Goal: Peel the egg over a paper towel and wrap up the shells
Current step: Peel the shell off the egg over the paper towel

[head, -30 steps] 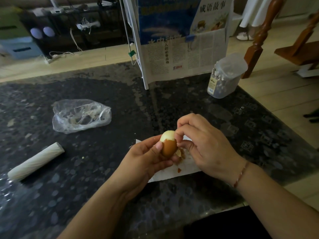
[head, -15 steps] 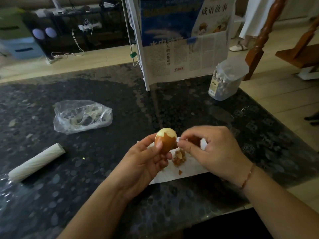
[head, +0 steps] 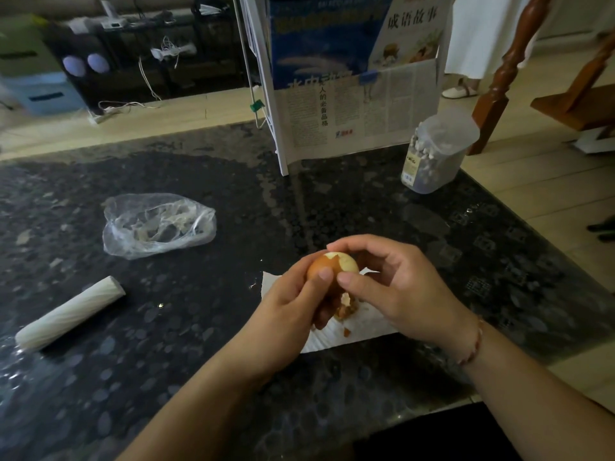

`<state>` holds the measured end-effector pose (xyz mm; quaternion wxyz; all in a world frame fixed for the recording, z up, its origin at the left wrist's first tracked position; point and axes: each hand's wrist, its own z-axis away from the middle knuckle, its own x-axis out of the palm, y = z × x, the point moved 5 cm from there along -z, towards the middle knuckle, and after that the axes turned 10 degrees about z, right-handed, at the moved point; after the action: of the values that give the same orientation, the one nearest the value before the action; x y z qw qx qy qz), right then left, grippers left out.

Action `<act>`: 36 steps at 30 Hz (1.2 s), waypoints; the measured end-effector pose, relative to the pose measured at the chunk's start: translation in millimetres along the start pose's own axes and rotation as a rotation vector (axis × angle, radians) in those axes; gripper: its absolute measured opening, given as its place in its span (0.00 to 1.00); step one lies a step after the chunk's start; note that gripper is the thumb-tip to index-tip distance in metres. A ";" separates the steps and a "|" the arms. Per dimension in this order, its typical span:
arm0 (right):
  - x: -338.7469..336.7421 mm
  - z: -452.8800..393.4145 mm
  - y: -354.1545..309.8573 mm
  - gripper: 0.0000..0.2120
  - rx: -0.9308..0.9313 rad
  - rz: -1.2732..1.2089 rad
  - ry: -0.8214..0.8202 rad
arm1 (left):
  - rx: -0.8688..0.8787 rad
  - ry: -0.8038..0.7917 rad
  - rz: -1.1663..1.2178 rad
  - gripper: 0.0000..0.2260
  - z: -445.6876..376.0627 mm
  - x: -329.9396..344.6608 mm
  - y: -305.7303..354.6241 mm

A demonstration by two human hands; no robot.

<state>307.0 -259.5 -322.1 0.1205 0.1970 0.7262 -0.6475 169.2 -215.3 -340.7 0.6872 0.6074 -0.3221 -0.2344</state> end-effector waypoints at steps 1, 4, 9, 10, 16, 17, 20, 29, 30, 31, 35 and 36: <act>0.0 0.6 -0.5 0.14 -0.007 0.012 0.010 | 0.013 0.002 -0.022 0.17 0.2 -0.1 0.7; 0.2 0.9 -1.3 0.14 -0.014 0.040 0.030 | 0.028 -0.012 -0.063 0.17 1.0 0.3 2.5; 0.1 1.2 -2.8 0.14 -0.015 0.056 0.063 | 0.036 -0.016 -0.093 0.19 2.0 0.0 3.8; 0.3 1.2 -2.8 0.14 -0.016 0.059 0.072 | 0.035 -0.011 -0.097 0.19 1.8 0.4 4.0; 0.6 1.2 -3.1 0.13 -0.030 0.030 0.088 | 0.001 0.036 -0.040 0.18 2.2 -0.9 1.3; 0.9 1.6 -3.8 0.12 -0.036 0.017 0.090 | -0.001 0.041 -0.032 0.19 2.2 -1.2 0.6; 1.6 1.5 -5.0 0.09 -0.047 0.023 0.119 | 0.016 0.052 -0.034 0.20 2.6 -0.8 -0.2; 1.9 1.2 -7.5 0.10 -0.066 0.078 0.188 | 0.074 0.068 -0.107 0.17 2.6 1.2 3.5; 2.4 1.5 -7.5 0.10 -0.069 0.089 0.193 | 0.074 0.073 -0.112 0.17 2.4 0.6 3.6; 3.3 1.9 -7.8 0.10 -0.071 0.096 0.198 | 0.073 0.081 -0.114 0.17 2.0 -0.2 3.6; 4.8 2.4 -10.6 0.09 -0.096 0.114 0.220 | 0.068 0.118 -0.082 0.16 0.4 -1.0 3.9; 4.4 2.2 -11.0 0.09 -0.102 0.113 0.222 | 0.064 0.124 -0.067 0.16 0.8 -0.9 3.6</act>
<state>298.1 -262.1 -314.5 0.0854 0.3015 0.7549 -0.5761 167.7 -214.6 -337.3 0.6778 0.6530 -0.2656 -0.2088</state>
